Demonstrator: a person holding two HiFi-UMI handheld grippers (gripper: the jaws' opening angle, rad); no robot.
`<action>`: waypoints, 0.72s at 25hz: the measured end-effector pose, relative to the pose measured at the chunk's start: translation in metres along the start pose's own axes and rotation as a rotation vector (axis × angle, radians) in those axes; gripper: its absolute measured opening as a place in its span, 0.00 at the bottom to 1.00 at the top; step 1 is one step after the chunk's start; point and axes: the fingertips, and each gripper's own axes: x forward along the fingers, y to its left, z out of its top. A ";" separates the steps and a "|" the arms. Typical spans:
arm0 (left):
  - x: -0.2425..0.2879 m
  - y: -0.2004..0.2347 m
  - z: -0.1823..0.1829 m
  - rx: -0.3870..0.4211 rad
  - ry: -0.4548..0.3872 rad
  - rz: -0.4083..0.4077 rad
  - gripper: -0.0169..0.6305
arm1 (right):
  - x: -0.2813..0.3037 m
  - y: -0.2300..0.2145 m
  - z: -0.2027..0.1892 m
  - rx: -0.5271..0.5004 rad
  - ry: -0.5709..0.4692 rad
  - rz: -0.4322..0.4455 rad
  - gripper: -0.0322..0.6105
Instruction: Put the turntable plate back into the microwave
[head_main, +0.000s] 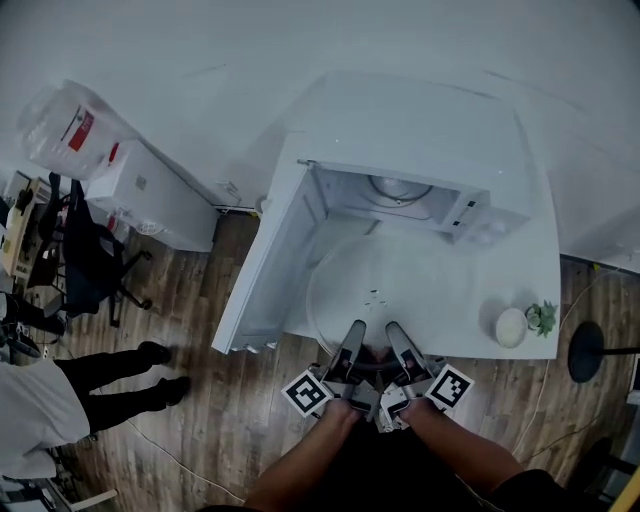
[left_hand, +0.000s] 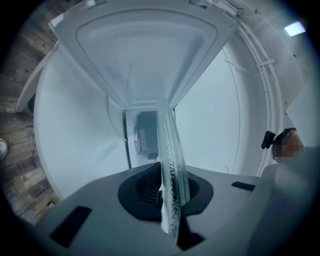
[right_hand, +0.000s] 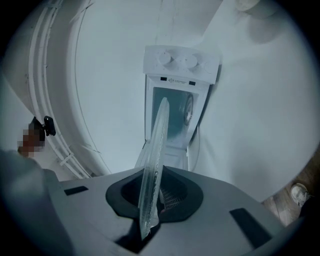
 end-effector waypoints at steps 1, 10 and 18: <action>0.008 0.004 0.002 -0.008 0.014 0.001 0.09 | 0.004 -0.004 0.005 -0.003 -0.013 -0.009 0.14; 0.080 0.032 0.014 -0.039 0.142 0.008 0.09 | 0.043 -0.034 0.054 -0.017 -0.133 -0.052 0.13; 0.125 0.054 0.031 -0.044 0.194 0.020 0.09 | 0.078 -0.057 0.082 -0.012 -0.184 -0.072 0.14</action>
